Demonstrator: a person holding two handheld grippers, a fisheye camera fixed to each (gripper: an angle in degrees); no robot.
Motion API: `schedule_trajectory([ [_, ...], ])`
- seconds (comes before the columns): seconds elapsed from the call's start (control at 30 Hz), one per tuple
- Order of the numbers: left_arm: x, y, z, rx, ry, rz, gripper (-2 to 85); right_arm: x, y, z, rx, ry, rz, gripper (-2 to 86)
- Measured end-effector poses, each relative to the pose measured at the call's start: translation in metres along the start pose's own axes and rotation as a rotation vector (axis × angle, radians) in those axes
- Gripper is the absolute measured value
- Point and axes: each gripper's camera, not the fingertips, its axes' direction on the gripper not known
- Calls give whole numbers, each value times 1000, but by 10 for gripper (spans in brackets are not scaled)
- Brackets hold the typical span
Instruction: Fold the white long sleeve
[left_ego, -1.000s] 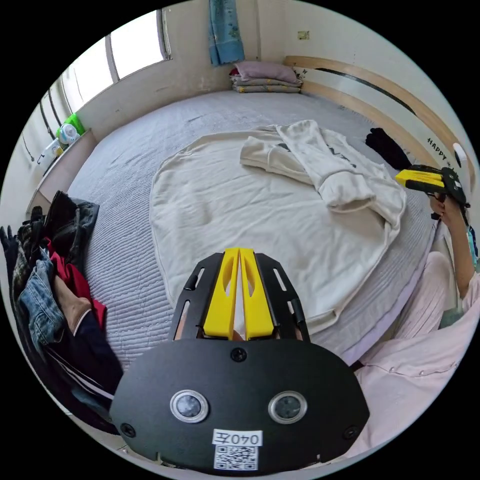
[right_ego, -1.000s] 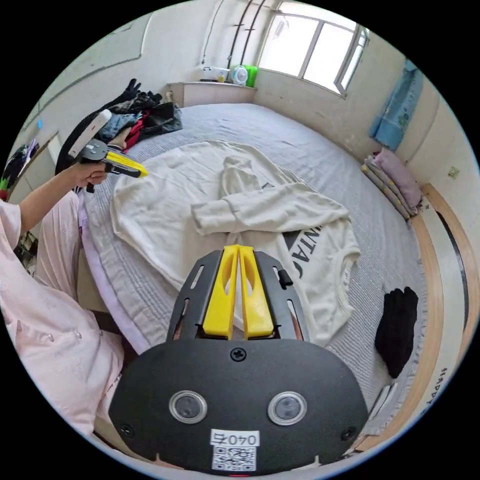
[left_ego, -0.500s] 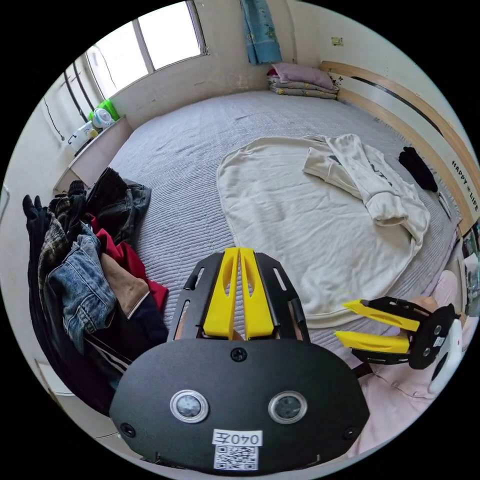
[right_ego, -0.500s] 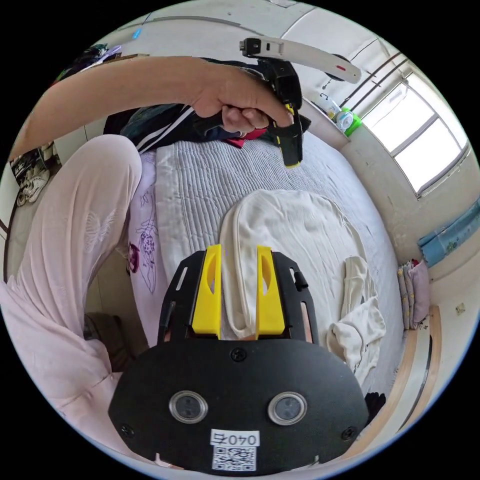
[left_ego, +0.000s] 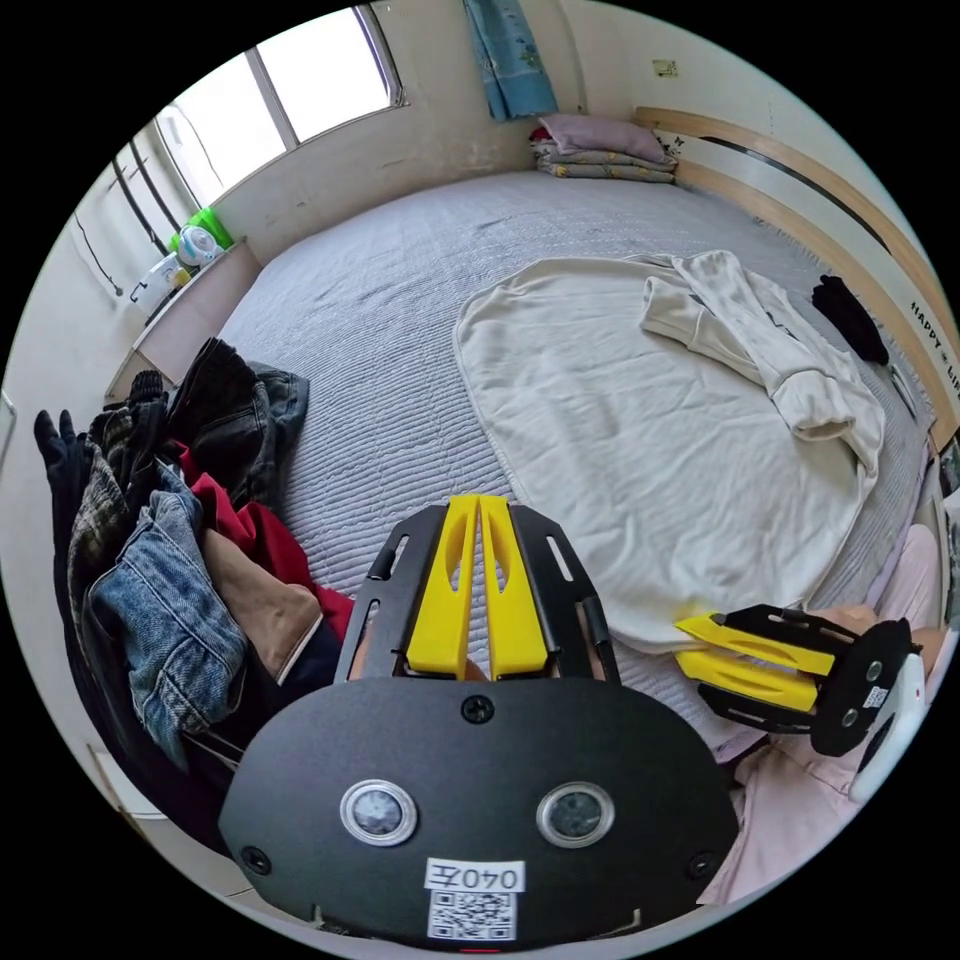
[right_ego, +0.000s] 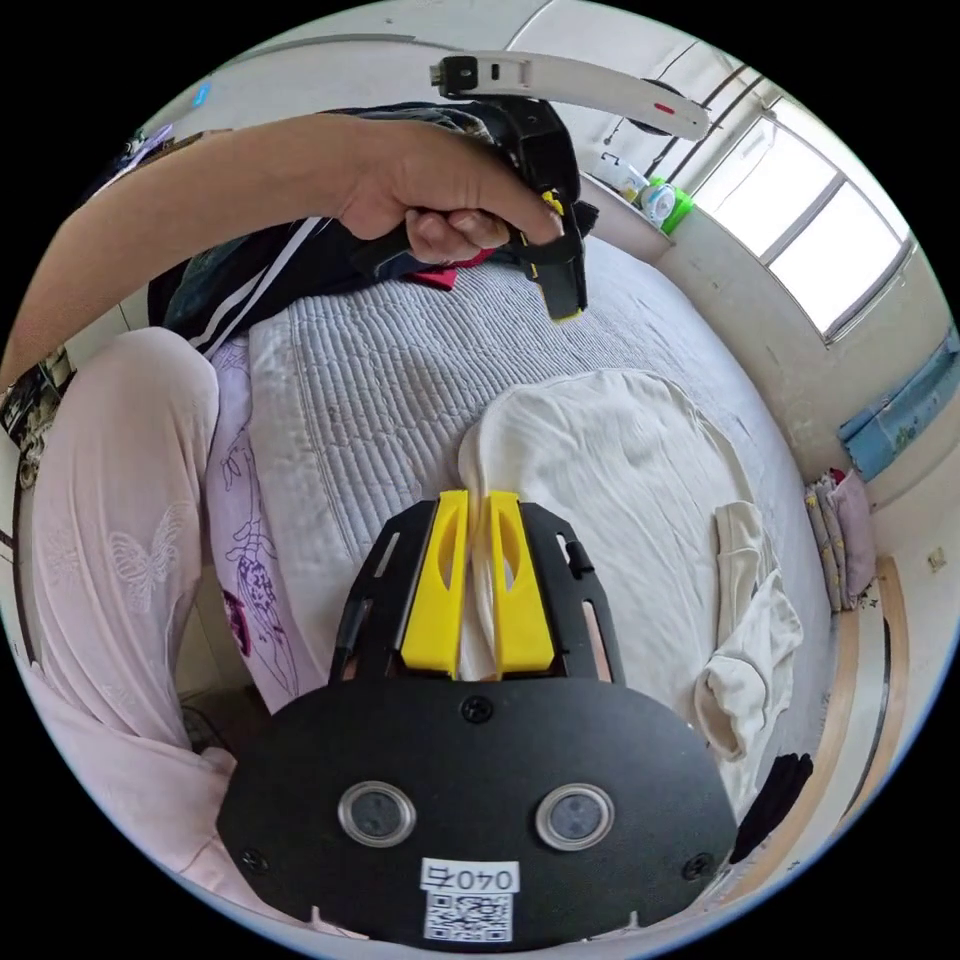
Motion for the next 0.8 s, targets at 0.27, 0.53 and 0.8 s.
schedule_trajectory([
  [0.27,-23,-34,26,-35,52,-54,-9,26,20,-11,124,-64,89,-7],
  [0.53,-57,-133,73,-13,145,-171,14,60,42,-17,150,-131,118,-7],
  [0.8,-55,-229,159,-81,74,-183,60,81,64,-3,160,-181,118,-7],
])
